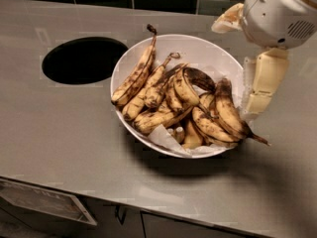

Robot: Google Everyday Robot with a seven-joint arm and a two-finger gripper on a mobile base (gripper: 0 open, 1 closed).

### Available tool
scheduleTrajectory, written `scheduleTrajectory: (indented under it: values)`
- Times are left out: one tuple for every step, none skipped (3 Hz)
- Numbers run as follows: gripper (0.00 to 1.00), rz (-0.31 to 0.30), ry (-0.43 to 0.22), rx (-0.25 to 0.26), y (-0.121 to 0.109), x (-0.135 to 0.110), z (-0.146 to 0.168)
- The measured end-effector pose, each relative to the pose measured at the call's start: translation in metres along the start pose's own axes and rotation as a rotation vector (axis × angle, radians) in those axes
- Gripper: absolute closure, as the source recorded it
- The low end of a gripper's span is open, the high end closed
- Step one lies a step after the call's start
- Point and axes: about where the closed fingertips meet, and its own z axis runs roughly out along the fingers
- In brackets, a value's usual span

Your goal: Pick banana from white bowl

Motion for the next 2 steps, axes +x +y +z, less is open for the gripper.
scheduleTrajectory:
  values:
    - [0.00, -0.078, -0.012, -0.037, -0.002, -0.016, 0.011]
    - [0.00, -0.140, -0.028, -0.092, -0.001, -0.027, 0.028]
